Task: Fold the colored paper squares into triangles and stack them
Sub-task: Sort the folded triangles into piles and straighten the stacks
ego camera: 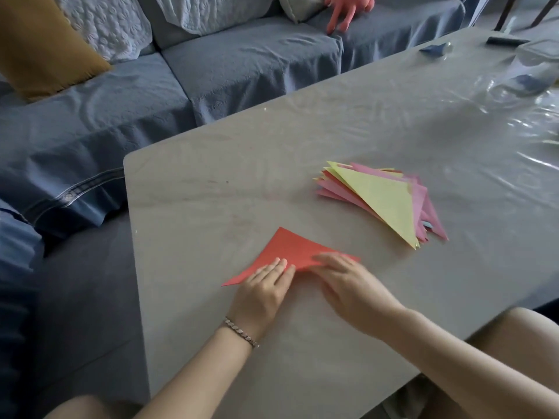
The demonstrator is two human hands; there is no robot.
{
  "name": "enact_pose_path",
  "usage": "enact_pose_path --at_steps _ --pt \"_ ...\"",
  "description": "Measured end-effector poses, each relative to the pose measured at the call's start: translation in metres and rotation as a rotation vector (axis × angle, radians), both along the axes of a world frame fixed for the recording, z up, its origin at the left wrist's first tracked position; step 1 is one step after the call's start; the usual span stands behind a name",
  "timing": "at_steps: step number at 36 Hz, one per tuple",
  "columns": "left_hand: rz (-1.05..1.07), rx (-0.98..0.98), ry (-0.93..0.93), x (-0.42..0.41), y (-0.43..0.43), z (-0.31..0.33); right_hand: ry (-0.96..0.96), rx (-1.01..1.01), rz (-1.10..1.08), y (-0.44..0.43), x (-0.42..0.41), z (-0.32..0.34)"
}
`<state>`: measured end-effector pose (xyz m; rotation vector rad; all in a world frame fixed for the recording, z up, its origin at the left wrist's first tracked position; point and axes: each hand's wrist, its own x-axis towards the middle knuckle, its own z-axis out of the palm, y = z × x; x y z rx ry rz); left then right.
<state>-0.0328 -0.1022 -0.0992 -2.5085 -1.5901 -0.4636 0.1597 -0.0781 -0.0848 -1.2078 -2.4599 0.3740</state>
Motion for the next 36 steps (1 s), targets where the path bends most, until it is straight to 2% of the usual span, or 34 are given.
enact_pose_path --at_steps 4,10,22,30,36 --pt "0.0 -0.111 -0.036 0.002 -0.005 -0.007 -0.123 -0.004 0.078 -0.015 -0.011 -0.021" --pt "0.061 -0.211 -0.134 0.004 -0.019 -0.013 -0.064 0.053 0.06 -0.016 -0.018 -0.025" --pt "0.184 -0.252 -0.125 0.0 -0.031 -0.014 -0.081 0.257 -0.058 -0.017 -0.029 -0.028" --pt "0.325 -0.254 -0.122 -0.026 -0.048 -0.016 -0.084 0.26 -0.157 -0.014 0.012 -0.026" --pt "0.43 -0.241 -0.165 -0.045 -0.054 -0.013 -0.156 0.182 -0.232 -0.011 0.043 -0.024"
